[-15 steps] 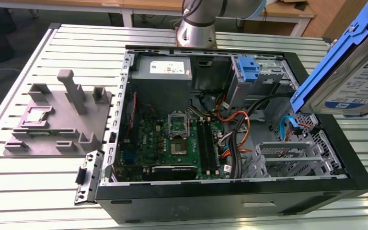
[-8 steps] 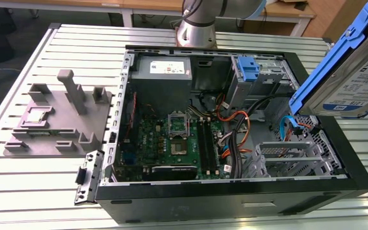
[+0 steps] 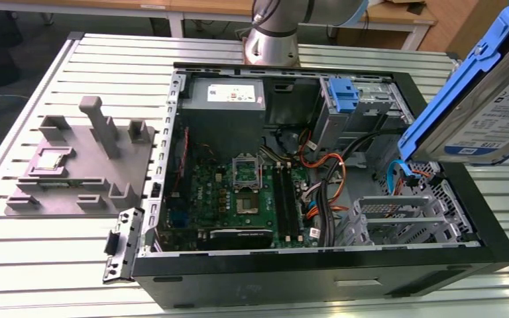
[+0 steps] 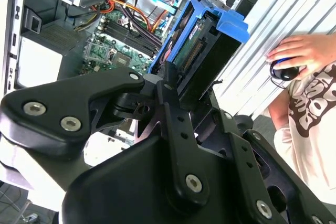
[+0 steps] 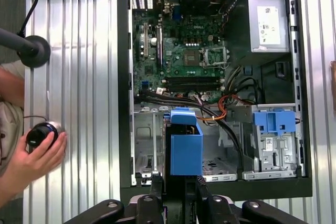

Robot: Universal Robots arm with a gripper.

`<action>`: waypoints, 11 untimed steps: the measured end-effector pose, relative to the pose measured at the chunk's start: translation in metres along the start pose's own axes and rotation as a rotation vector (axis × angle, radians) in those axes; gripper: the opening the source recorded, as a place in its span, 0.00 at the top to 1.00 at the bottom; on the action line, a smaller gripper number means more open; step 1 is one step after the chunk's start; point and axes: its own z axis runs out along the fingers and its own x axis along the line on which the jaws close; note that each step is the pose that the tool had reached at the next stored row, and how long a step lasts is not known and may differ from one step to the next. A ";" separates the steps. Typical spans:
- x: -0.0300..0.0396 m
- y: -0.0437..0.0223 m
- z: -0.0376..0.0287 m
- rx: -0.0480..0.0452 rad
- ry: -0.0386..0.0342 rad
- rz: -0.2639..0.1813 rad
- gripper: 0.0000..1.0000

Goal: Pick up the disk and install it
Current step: 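Insert the disk into the insertion slot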

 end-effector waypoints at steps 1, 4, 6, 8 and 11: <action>0.0001 0.0000 0.0006 -0.0002 0.0001 -0.003 0.65; 0.0002 -0.0002 0.0025 -0.0007 0.0007 -0.011 0.65; 0.0003 -0.0003 0.0034 -0.0009 0.0007 -0.013 0.65; 0.0004 -0.0003 0.0035 -0.0009 0.0009 -0.013 0.65; 0.0003 -0.0003 0.0036 -0.0009 0.0009 -0.013 0.65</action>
